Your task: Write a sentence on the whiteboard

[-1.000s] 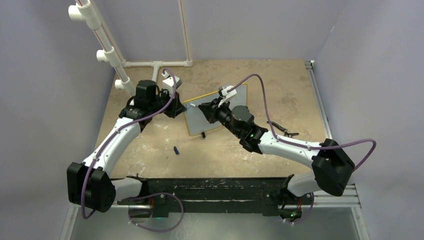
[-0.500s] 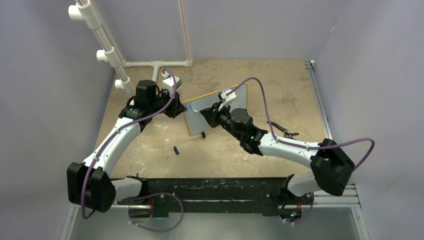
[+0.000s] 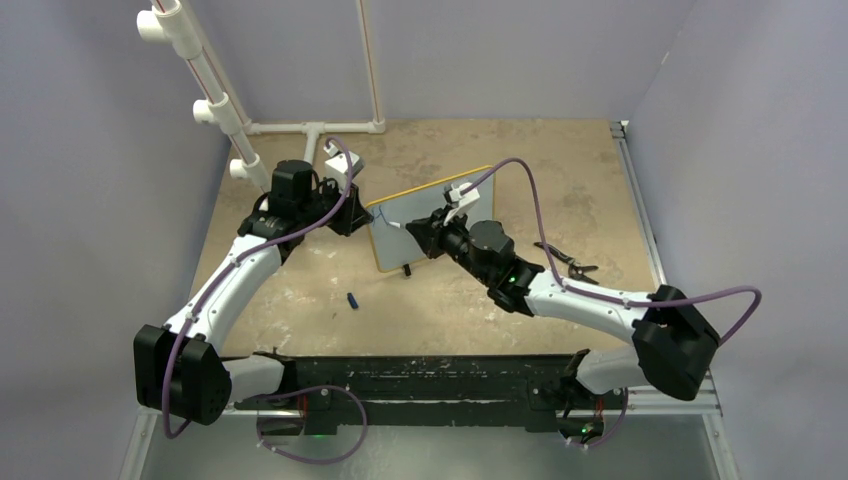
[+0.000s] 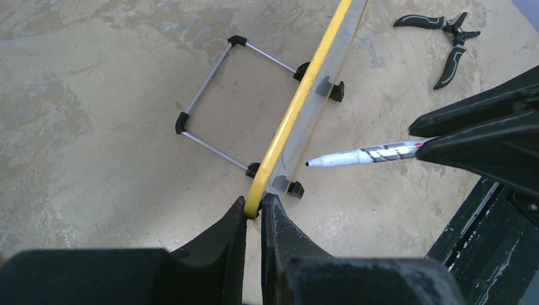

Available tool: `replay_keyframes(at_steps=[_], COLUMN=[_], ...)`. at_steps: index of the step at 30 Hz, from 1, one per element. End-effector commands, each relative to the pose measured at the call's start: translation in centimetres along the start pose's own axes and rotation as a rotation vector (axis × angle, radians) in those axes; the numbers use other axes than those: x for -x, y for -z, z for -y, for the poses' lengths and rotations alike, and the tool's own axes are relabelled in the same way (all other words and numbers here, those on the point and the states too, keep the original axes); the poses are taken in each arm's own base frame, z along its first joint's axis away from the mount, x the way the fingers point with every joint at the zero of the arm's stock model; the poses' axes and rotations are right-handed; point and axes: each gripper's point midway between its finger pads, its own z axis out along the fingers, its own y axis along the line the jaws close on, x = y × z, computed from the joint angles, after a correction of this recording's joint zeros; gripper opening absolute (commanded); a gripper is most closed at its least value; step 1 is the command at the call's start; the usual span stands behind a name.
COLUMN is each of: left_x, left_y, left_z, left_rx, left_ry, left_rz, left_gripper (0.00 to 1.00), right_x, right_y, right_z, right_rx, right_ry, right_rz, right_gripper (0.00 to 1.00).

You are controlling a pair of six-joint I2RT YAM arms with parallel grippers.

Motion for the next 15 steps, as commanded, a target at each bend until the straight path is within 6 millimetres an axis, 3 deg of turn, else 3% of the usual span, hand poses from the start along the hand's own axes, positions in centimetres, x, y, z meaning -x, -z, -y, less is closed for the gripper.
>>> replay_keyframes(at_steps=[1,15], left_x=[1.4,1.4], left_y=[0.5,0.5], left_z=[-0.2,-0.1], left_rx=[0.015,0.01], left_ry=[-0.055,-0.056], left_rz=[0.054,0.055], left_gripper=[0.0,0.0], right_x=[4.4,4.6], right_y=[0.7,-0.6], right_z=[-1.1,-0.3], right_rx=[0.036,-0.025], right_ry=[-0.022,-0.025], right_rz=[0.133,0.144], right_gripper=[0.0,0.0])
